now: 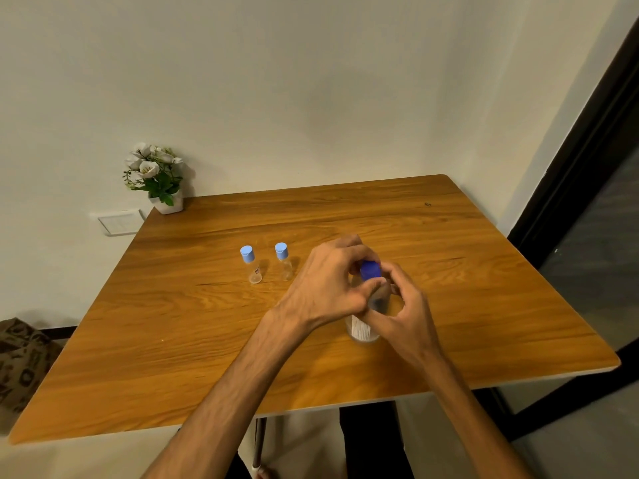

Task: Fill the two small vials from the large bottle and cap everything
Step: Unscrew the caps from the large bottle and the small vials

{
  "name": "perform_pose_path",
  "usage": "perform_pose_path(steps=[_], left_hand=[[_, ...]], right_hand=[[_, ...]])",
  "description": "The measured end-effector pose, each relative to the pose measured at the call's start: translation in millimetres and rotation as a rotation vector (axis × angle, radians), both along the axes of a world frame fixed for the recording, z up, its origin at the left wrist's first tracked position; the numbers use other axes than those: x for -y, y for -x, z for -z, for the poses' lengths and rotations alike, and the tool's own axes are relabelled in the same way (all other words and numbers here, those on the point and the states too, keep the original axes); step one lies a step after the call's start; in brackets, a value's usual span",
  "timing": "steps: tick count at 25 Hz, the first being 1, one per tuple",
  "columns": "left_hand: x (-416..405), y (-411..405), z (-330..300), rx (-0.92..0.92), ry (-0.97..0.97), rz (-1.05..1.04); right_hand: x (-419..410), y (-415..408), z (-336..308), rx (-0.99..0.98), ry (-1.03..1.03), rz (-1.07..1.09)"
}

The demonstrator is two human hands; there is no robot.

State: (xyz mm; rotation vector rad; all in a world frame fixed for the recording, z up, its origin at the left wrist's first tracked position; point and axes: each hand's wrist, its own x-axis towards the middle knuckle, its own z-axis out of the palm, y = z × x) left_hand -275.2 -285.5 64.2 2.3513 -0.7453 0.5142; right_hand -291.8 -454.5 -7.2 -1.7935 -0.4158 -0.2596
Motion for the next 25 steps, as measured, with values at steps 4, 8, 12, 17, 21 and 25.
perform_pose_path(steps=[4,8,12,17,21,25], left_hand=[[7.6,2.1,-0.4,0.089,0.003,-0.090],[15.0,2.8,-3.9,0.160,0.048,-0.118],[14.2,-0.9,-4.3,0.141,0.033,-0.121],[16.8,-2.8,-3.1,0.105,0.170,-0.191],[9.1,-24.1,8.1,-0.147,0.693,-0.247],[-0.3,-53.8,48.0,-0.298,0.690,-0.350]], right_hand=[[8.7,-0.1,6.8,-0.072,0.003,-0.087],[3.6,-0.4,4.4,0.070,-0.026,0.117],[-4.2,-3.8,0.9,0.259,0.092,0.304],[-11.7,2.6,1.4,0.344,0.226,0.517],[1.2,-2.0,2.3,0.255,0.196,0.531],[13.0,-8.8,-3.4,0.189,0.147,0.528]])
